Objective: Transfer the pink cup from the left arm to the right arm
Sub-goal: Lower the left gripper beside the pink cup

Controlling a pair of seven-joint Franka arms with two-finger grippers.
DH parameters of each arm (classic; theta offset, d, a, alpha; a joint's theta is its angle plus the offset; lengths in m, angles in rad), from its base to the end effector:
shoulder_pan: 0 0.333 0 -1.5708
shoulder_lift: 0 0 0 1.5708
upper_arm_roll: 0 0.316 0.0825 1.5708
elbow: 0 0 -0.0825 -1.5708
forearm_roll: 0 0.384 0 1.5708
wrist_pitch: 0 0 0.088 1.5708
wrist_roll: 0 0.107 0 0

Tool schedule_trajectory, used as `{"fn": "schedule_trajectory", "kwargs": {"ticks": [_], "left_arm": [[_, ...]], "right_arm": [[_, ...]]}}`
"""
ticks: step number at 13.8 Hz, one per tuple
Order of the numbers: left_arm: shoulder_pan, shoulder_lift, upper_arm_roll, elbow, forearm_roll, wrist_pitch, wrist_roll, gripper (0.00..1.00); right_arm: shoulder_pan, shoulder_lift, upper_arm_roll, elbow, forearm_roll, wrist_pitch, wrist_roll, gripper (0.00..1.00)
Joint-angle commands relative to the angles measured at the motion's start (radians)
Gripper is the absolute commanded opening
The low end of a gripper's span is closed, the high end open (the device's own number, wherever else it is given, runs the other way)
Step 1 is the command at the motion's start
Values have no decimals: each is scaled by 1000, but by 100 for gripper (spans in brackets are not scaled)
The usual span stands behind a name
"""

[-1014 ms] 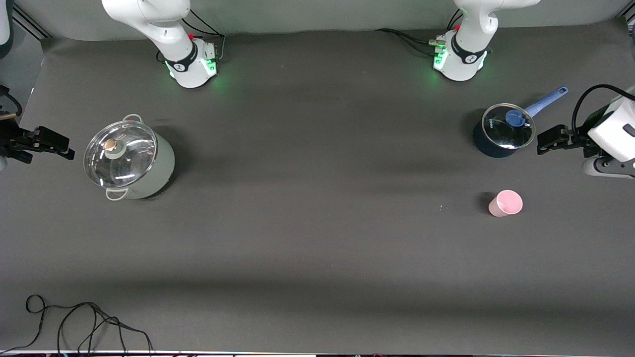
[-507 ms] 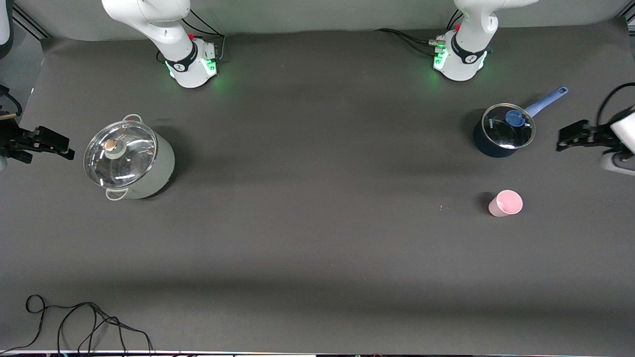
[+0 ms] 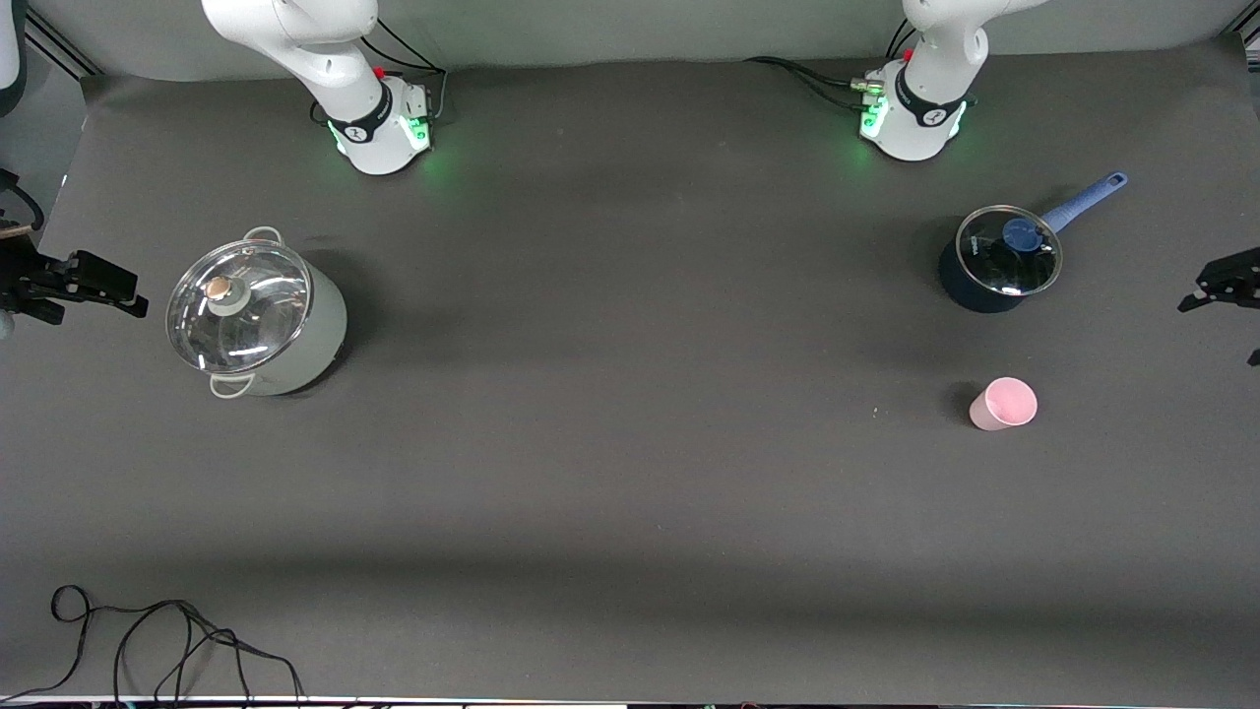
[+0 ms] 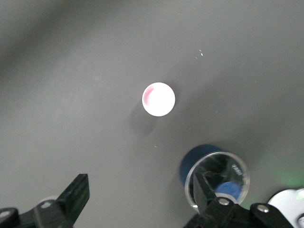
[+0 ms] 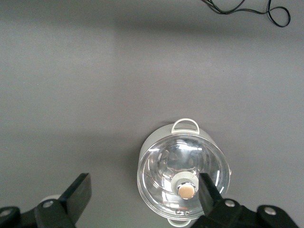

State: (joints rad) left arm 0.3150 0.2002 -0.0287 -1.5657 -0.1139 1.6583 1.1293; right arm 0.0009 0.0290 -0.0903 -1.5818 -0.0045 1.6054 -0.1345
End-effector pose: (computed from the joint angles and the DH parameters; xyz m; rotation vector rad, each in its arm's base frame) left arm 0.5904 0.1635 0.5177 2.7306 -1.1976 -0.0068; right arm 0.5638 -0.0503 0.6061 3.1343 0.0710 -0.0095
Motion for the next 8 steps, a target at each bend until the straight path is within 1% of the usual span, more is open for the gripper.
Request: {"fn": "schedule_trajectory", "kwargs": {"ticks": [1, 4, 6, 7, 8], "left_arm": [[61, 59, -8, 7, -99, 26, 240, 98], [148, 161, -8, 7, -283, 52, 565, 96], [205, 244, -10, 38, -373, 51, 743, 96], [231, 287, -10, 61, -425, 38, 820, 96], [271, 330, -11, 64, -478, 29, 874, 96]], "right_arm": [[2, -18, -3, -7, 1, -12, -11, 100], [1, -18, -3, -7, 1, -12, -11, 100], [1, -18, -5, -7, 1, -10, -11, 100], [1, -18, -5, -7, 1, -10, -11, 100], [1, -18, -5, -7, 1, -12, -11, 100]]}}
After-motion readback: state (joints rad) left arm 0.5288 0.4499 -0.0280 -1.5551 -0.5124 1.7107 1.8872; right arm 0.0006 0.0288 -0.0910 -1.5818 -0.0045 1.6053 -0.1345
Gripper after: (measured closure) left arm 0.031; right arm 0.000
